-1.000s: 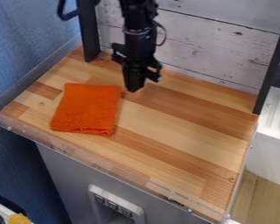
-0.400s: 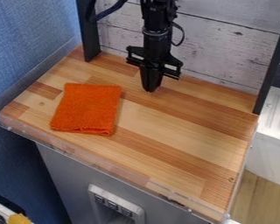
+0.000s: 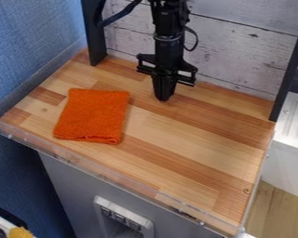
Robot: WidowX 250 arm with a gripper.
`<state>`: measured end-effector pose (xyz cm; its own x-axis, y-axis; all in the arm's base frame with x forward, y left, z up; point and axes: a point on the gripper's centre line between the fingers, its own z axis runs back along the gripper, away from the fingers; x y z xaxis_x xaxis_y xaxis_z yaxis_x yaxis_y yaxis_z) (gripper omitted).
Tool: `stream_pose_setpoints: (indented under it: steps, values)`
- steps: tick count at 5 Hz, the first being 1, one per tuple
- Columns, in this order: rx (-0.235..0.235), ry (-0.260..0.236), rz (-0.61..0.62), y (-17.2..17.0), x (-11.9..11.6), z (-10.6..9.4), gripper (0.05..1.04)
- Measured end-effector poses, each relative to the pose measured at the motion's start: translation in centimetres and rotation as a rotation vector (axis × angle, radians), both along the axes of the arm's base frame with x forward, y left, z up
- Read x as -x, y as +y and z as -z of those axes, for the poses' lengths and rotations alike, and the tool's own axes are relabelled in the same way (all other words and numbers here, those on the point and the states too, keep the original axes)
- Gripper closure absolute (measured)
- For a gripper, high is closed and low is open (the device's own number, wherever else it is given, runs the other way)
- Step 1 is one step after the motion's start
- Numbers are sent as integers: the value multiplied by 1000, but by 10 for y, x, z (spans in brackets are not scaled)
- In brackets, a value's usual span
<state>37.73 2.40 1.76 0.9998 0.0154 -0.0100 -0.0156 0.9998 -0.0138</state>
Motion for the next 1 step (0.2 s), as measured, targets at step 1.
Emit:
stream_pose_setpoints:
  steps: [1]
  values:
    - [6, 11, -6, -5, 4, 5, 1009]
